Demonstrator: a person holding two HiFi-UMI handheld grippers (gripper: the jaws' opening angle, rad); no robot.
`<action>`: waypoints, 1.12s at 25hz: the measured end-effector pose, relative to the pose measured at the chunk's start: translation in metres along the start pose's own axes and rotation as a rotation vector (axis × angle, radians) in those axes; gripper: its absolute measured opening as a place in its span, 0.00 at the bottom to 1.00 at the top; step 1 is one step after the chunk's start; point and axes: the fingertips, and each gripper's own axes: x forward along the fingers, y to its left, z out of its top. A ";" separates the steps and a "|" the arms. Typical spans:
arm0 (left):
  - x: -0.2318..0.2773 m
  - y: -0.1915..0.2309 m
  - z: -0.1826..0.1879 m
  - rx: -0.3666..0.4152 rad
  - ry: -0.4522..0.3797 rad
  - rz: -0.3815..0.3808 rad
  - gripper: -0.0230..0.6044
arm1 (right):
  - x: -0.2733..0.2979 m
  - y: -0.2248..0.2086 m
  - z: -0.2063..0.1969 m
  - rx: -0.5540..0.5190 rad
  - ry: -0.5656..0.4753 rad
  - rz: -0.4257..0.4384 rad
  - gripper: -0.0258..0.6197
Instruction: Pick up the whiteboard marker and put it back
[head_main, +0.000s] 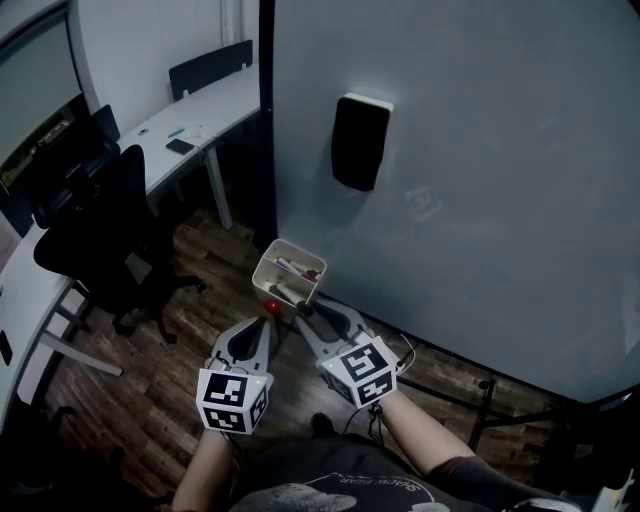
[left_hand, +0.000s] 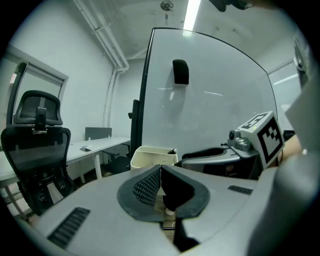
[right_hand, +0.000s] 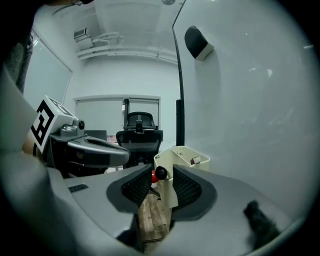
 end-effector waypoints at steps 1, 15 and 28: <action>0.000 0.001 0.000 -0.002 0.000 0.004 0.06 | 0.001 -0.001 -0.001 -0.002 0.004 -0.004 0.22; -0.016 0.002 -0.008 0.004 0.006 0.005 0.06 | 0.003 -0.005 -0.003 -0.076 0.035 -0.105 0.17; -0.061 -0.004 0.008 0.034 -0.060 -0.046 0.06 | -0.059 0.006 0.044 -0.043 -0.100 -0.248 0.16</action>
